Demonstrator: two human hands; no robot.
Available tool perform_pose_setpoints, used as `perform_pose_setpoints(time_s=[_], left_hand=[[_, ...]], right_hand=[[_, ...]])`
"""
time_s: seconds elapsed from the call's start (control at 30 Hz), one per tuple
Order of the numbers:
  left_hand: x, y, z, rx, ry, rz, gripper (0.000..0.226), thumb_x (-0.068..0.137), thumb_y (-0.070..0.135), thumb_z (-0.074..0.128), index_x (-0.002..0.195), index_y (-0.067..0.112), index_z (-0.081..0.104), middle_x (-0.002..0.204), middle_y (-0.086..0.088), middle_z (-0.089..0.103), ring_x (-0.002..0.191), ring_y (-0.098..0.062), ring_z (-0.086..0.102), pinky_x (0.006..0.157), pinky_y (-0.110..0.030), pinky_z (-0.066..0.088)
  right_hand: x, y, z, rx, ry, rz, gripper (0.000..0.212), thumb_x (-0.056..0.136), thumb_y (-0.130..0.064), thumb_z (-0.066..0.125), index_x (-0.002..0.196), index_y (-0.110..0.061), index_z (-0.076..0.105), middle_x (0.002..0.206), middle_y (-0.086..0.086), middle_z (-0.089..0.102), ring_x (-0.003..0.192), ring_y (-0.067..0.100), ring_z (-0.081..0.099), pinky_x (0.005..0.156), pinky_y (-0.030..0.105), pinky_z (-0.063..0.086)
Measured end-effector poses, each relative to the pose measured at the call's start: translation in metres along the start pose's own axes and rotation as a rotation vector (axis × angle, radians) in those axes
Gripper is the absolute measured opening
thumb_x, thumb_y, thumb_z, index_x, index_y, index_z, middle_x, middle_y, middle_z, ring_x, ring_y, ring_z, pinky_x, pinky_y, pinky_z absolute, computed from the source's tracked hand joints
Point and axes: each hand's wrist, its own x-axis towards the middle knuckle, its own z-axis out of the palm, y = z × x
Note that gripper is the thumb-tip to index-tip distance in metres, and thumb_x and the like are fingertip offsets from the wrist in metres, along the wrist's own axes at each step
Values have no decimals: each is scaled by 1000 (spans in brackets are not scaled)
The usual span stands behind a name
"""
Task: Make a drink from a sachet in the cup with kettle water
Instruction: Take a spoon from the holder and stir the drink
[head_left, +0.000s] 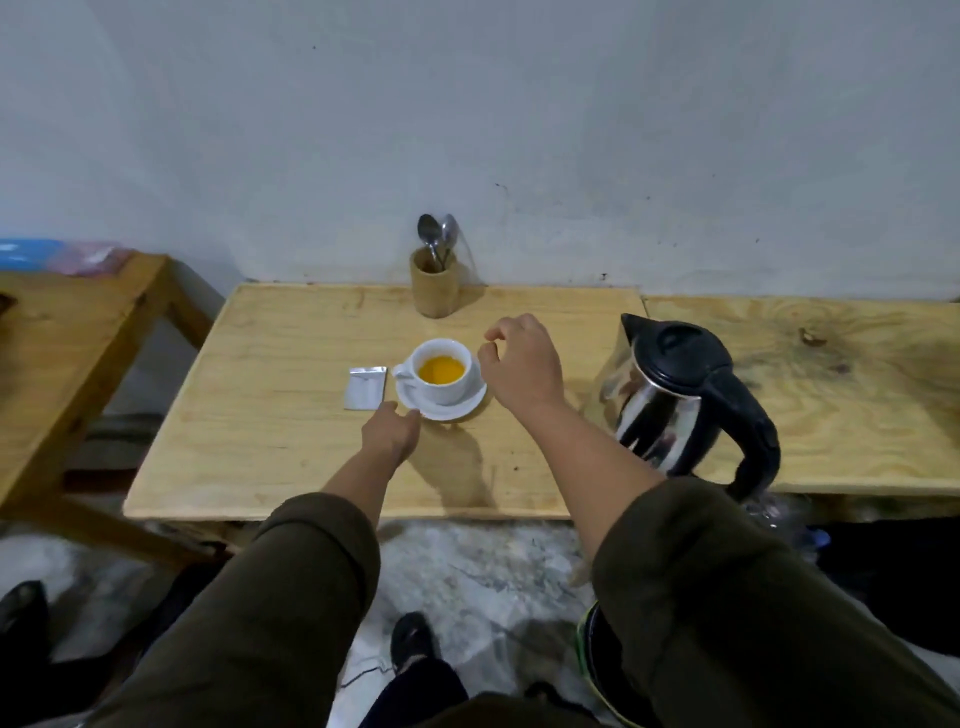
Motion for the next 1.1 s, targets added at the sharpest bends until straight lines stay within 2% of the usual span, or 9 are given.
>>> perform_pose_setpoints(time_s=[0.23,0.43,0.53,0.6,0.67,0.73,0.8,1.03,1.1], left_hand=[[45,13,-39,12,2,83,54,99,35,38,145,8,38,148,-13,45,135,-31,43,108,-33,34],[67,19,-44,26,-90,109,53,99,38,39,141,7,42,147,-14,46,134,-30,43,107,-32,34],[77,23,-44,2,-131,140,50,98,39,42,138,11,48,142,-9,52,131,-26,47,104,-30,36],[84,23,-44,-32,-160,126,53,95,42,46,139,13,48,142,-6,53,132,-22,47,104,-28,35],[89,22,-45,-65,-172,105,54,93,44,50,139,16,50,141,-4,55,131,-20,48,102,-25,35],[95,22,-46,-101,-155,77,50,92,43,53,135,17,56,138,-2,58,129,-18,51,99,-23,36],[99,23,-48,-126,-137,49,46,91,40,55,131,17,59,137,-2,59,128,-18,52,102,-26,37],[105,18,-50,-182,-196,-7,49,70,50,67,113,27,71,122,4,69,118,-14,61,106,-35,46],[107,18,-50,-208,-190,-18,46,72,45,71,113,24,72,121,3,69,116,-14,62,105,-35,47]], right_hand=[[63,-36,37,72,-46,192,20,89,-15,48,90,-6,66,104,14,64,91,24,56,68,27,37],[116,-47,53,32,-54,267,25,92,-15,44,101,-9,67,106,10,67,86,22,54,69,26,37],[144,-49,65,15,-78,240,28,94,-25,43,101,-10,65,92,6,60,78,17,48,67,27,36],[163,-46,79,-53,-82,223,27,94,-30,46,102,-14,66,95,3,63,72,13,46,63,24,35],[178,-44,93,-170,-129,182,27,92,-32,48,107,-20,66,109,3,64,89,16,52,72,24,39],[191,-45,103,-232,-210,169,29,91,-30,45,113,-23,63,119,5,59,112,25,47,93,38,40],[203,-45,109,-272,-253,162,32,91,-29,43,115,-22,61,127,7,54,121,28,40,105,46,34],[224,-40,120,-321,-274,224,34,89,-29,43,110,-12,64,133,8,51,131,29,30,111,48,27],[229,-39,120,-342,-301,221,35,90,-28,41,109,-11,64,132,9,51,130,29,31,111,47,27]])
